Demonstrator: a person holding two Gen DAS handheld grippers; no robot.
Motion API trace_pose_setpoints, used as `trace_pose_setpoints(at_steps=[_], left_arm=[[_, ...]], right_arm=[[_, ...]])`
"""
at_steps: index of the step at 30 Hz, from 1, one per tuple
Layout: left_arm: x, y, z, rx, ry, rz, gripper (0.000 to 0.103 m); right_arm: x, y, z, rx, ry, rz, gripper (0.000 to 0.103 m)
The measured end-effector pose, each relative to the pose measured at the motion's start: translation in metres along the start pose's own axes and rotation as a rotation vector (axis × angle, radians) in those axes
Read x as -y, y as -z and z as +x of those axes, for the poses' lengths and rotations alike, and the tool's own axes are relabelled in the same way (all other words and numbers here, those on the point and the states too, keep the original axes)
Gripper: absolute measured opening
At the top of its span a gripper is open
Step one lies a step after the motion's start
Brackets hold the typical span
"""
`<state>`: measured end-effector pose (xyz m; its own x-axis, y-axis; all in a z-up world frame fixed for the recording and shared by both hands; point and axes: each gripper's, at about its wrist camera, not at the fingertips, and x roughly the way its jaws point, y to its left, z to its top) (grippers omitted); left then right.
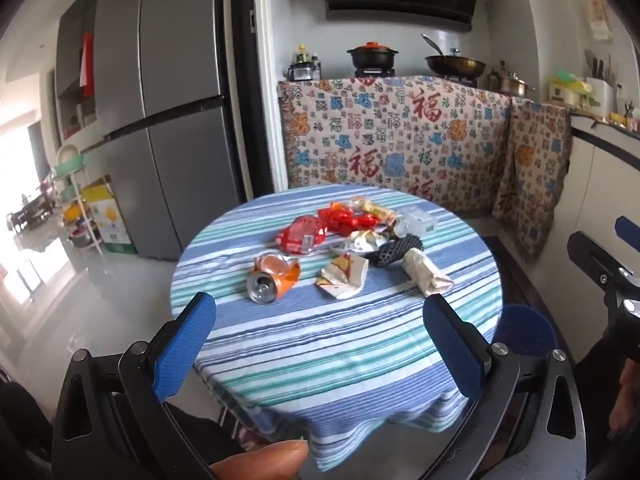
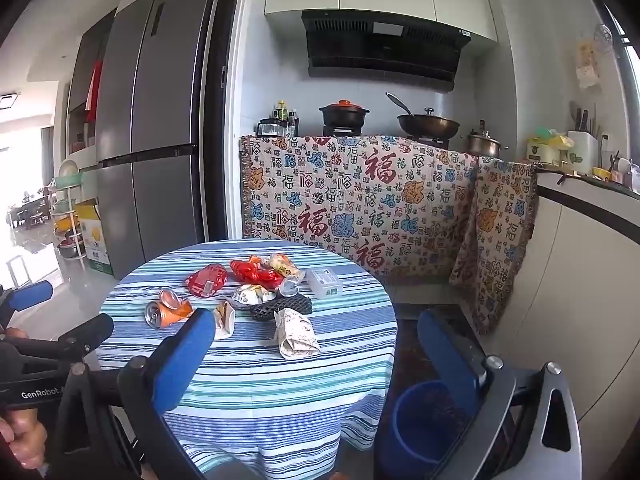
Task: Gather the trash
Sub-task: 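Approach the table with both tools open toward the trash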
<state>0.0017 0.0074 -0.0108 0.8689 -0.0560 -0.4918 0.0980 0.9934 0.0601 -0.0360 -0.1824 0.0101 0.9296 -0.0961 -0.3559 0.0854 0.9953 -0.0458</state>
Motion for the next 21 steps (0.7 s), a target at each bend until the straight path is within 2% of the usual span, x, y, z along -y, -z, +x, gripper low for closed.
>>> trace_pose_setpoints(at_steps=[9,13,21], left_arm=[[0.001,0.0011,0.003,-0.003,-0.003,0.004,0.103],[0.0023,0.0033,0.0037,-0.009,0.033,0.011,0.103],[0.0072,0.0047,0.005,-0.011,0.034,0.036,0.103]], right_arm=[[-0.0011,0.0005,0.0012,-0.007,0.008,0.002,0.103],[-0.0008,0.0002,0.0015,-0.008,0.007,0.001,0.103],[-0.0008,0.0005,0.0023,-0.008,0.009,0.0,0.103]])
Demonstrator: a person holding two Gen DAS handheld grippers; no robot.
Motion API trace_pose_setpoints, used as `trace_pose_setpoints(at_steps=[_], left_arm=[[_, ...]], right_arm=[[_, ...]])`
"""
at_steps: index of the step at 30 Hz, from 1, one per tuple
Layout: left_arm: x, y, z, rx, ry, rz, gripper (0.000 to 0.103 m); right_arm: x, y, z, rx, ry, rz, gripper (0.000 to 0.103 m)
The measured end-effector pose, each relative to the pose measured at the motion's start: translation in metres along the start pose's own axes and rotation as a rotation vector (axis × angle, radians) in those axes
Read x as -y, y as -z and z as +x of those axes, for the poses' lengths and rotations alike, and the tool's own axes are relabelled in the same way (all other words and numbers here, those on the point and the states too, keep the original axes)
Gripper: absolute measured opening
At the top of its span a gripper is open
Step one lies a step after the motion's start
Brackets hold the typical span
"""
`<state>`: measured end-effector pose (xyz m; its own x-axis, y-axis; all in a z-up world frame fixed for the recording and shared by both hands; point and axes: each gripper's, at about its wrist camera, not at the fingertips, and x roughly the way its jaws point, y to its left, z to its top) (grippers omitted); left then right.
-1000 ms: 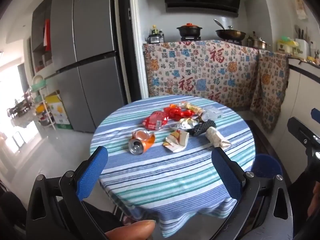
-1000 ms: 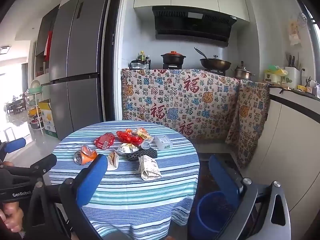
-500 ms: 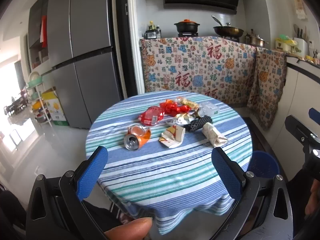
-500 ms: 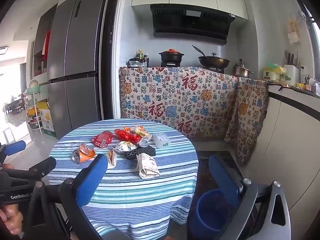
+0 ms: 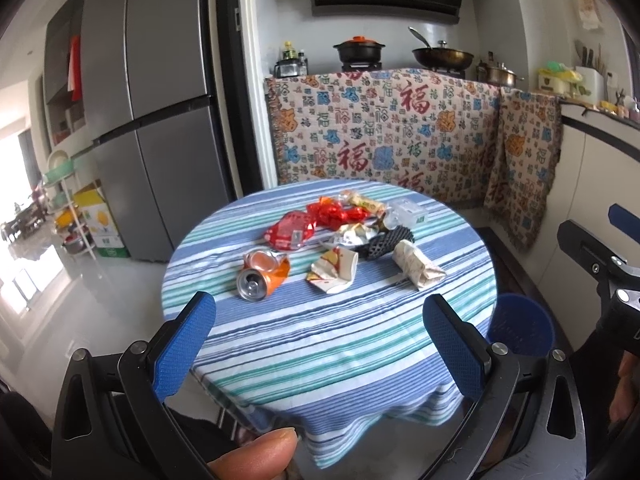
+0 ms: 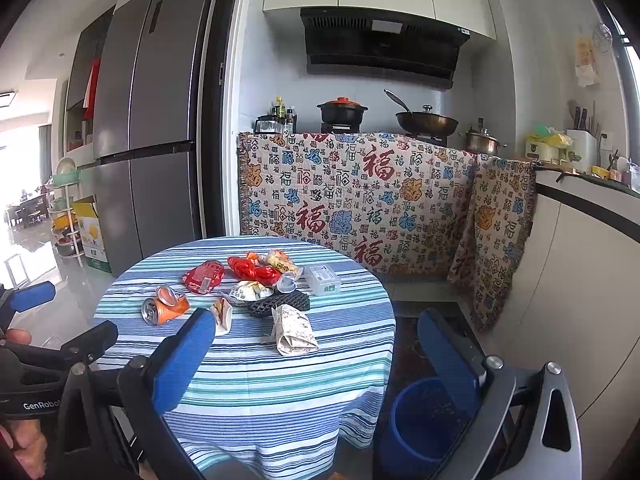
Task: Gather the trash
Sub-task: 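Approach the table with both tools open toward the trash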
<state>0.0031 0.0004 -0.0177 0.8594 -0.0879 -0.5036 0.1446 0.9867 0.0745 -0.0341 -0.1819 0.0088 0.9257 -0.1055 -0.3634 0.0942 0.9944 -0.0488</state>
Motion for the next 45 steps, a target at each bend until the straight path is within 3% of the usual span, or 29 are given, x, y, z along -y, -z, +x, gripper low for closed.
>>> trace_pose_setpoints(at_steps=[12,33,45], left_arm=[[-0.001,-0.002,0.001,0.0,0.023,0.0,0.103],[-0.006,0.0,0.007,-0.003,-0.013,0.004,0.103],[-0.043,0.006,0.024,-0.042,-0.054,-0.099,0.103]], right_arm=[[0.003,0.003,0.002,0.0,0.007,-0.001,0.103],[0.001,0.0,0.004,-0.004,0.008,-0.005,0.103],[-0.002,0.0,0.009,-0.007,0.002,0.002,0.103]])
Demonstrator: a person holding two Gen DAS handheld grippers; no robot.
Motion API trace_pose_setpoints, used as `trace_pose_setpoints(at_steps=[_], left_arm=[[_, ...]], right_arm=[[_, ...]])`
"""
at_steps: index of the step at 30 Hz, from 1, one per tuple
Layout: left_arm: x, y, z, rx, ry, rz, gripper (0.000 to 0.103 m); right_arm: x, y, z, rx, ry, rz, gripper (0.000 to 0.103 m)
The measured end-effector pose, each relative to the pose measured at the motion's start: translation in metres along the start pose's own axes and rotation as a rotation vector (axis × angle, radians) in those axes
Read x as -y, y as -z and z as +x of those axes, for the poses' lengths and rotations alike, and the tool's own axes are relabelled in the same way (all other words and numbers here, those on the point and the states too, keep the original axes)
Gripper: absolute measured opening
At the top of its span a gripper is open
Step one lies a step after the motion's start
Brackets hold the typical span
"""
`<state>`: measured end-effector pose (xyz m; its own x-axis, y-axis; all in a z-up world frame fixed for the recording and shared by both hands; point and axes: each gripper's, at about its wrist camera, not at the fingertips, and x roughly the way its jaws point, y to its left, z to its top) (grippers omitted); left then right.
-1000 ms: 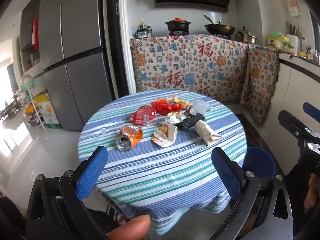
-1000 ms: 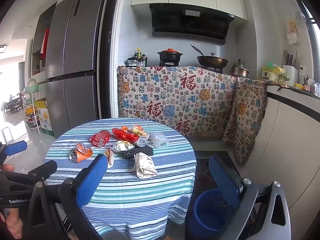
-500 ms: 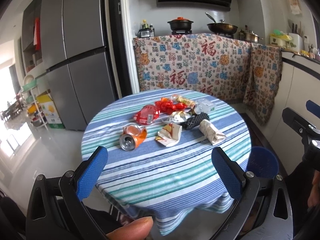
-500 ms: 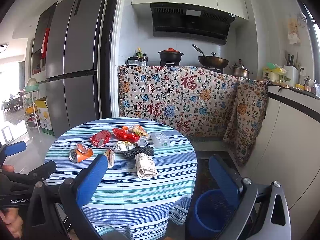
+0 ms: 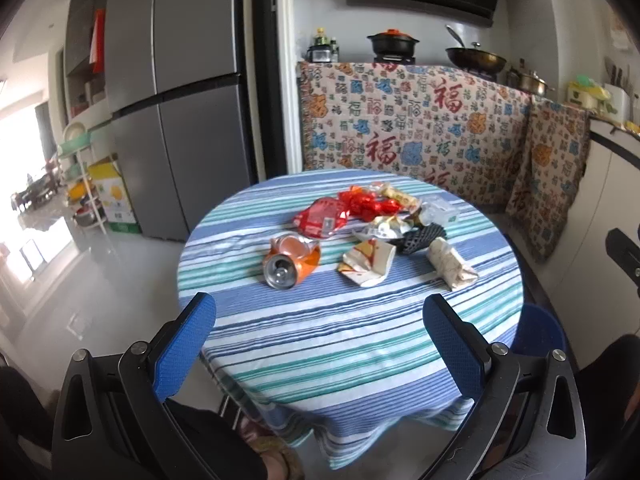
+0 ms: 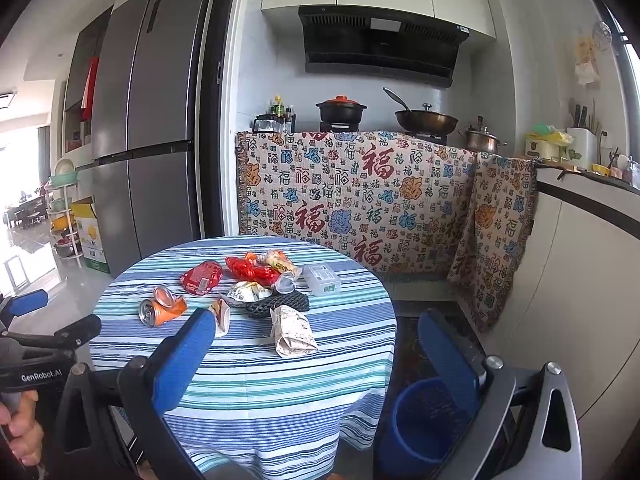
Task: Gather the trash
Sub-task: 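Approach the table with both tools open toward the trash, then grasp the crushed orange can with the left tool while the right tool grasps the floral paper bag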
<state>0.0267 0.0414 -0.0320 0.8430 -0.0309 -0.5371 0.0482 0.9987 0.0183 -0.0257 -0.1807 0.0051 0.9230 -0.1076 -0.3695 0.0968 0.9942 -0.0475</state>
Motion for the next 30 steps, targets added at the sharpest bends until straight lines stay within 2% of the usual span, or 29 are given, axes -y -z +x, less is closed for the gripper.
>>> trace_pose_setpoints(at_steps=[7,13,18,21,25,30], left_arm=[[-0.02,0.004,0.016,-0.032,-0.004,-0.049,0.103],[-0.021,0.009,0.033,-0.047,0.016,-0.042,0.103],[-0.029,0.013,0.059,-0.077,0.108,-0.055,0.103],[-0.035,0.014,0.082,-0.12,0.134,-0.028,0.103],[-0.037,0.018,0.106,-0.151,0.108,0.036,0.103],[-0.045,0.02,0.143,-0.221,0.115,0.058,0.103]], right_arm=[[-0.003,0.005,0.006,-0.009,-0.017,-0.006,0.103],[-0.004,0.01,0.017,-0.034,-0.017,-0.012,0.103],[-0.005,0.018,0.034,-0.058,-0.019,-0.015,0.103],[-0.005,0.026,0.052,-0.092,-0.027,-0.019,0.103],[-0.006,0.041,0.08,-0.137,-0.049,-0.007,0.103],[-0.011,0.058,0.118,-0.196,-0.047,-0.044,0.103]])
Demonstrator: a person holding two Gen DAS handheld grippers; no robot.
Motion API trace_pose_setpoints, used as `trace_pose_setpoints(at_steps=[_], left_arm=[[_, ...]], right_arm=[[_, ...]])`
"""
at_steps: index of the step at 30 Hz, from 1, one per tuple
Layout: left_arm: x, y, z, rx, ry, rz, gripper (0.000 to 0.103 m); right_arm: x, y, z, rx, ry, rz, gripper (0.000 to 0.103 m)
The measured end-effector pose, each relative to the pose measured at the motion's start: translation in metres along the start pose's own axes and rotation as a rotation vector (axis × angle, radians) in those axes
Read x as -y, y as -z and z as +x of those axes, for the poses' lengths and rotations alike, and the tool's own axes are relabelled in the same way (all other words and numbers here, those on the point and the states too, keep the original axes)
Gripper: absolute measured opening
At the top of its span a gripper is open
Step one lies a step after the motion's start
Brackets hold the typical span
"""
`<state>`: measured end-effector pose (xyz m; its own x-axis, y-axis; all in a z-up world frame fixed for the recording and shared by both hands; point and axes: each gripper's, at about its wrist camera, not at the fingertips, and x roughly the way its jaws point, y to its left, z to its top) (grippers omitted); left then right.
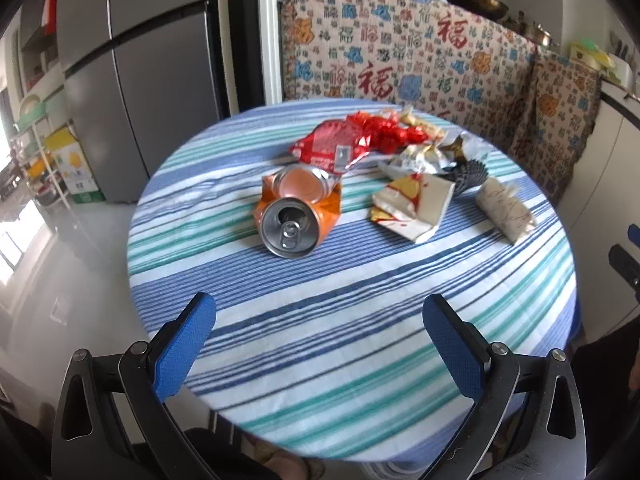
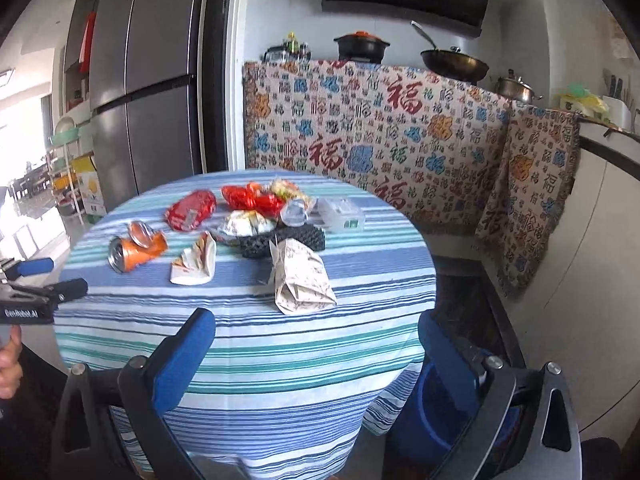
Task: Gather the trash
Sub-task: 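Grasp the crushed orange can with the left tool while the right tool grasps the floral paper bag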
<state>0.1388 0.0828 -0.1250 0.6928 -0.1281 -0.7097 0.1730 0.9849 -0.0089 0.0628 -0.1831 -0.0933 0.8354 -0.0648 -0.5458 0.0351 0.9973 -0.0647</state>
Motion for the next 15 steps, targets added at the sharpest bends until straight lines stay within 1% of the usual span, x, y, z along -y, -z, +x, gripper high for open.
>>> trace_pose_setpoints(at_steps=[4,8,11,12,15], left_arm=[[-0.011,-0.009,0.035,-0.068,0.013,0.008,0.103],[-0.012,-0.014,0.066,-0.116,0.004,0.027,0.103],[-0.012,-0.017,0.092,-0.178,-0.013,0.043,0.103],[-0.013,-0.019,0.094,-0.173,-0.001,0.038,0.103],[-0.015,-0.028,0.104,-0.185,0.0,0.042,0.103]], right_arm=[[-0.002,0.005,0.037,-0.076,-0.023,-0.016,0.103],[-0.005,0.008,0.078,-0.182,-0.073,0.001,0.103],[-0.011,0.009,0.107,-0.256,-0.102,-0.004,0.103],[-0.014,0.008,0.116,-0.279,-0.103,-0.01,0.103],[-0.021,0.006,0.138,-0.323,-0.107,-0.026,0.103]])
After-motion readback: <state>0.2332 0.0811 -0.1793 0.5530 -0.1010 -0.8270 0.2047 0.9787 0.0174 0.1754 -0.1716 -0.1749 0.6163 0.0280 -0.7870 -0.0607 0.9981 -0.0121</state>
